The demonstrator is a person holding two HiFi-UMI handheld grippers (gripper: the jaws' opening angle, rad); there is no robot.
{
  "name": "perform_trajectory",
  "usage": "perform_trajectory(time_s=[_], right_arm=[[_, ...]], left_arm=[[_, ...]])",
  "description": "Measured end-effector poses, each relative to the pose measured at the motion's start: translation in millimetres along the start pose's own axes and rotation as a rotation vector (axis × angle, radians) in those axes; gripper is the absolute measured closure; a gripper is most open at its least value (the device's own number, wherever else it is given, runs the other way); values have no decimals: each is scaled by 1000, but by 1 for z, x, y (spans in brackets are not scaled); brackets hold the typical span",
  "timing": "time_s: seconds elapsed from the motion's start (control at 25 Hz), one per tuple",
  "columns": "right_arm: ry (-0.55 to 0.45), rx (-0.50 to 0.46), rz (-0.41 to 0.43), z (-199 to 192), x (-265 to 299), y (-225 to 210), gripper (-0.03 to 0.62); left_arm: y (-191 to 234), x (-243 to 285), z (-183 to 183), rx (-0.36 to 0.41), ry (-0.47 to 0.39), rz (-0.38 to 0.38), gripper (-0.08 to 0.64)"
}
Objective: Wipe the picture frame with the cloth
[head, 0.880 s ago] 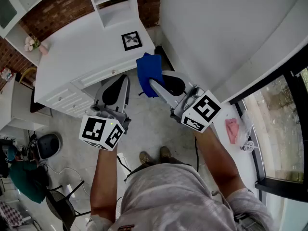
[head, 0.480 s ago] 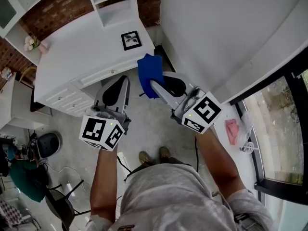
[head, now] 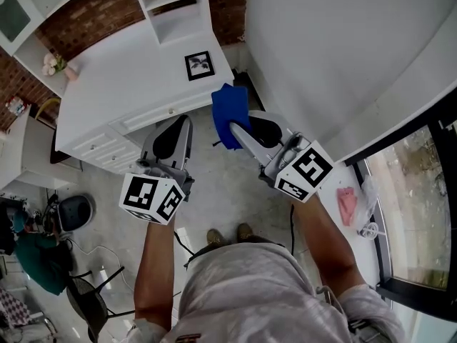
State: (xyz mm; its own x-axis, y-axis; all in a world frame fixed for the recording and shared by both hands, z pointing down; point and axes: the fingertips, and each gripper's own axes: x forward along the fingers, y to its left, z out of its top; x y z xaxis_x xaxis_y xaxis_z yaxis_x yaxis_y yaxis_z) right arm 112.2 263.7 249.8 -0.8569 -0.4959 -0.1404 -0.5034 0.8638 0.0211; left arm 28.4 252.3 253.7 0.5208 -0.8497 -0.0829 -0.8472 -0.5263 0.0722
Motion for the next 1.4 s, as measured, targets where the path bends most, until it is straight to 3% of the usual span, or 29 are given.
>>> perform_trajectory(time_s=[0.64, 1.04, 1.4], right_arm=[[8, 13, 21, -14, 15, -53, 546], [68, -9, -8, -39, 114, -106, 545], [102, -6, -92, -62, 211, -166, 545]], left_arm=[[46, 25, -9, -2, -4, 92, 560], [152, 80, -18, -3, -15, 67, 560], [255, 144, -29, -38, 8, -16, 560]])
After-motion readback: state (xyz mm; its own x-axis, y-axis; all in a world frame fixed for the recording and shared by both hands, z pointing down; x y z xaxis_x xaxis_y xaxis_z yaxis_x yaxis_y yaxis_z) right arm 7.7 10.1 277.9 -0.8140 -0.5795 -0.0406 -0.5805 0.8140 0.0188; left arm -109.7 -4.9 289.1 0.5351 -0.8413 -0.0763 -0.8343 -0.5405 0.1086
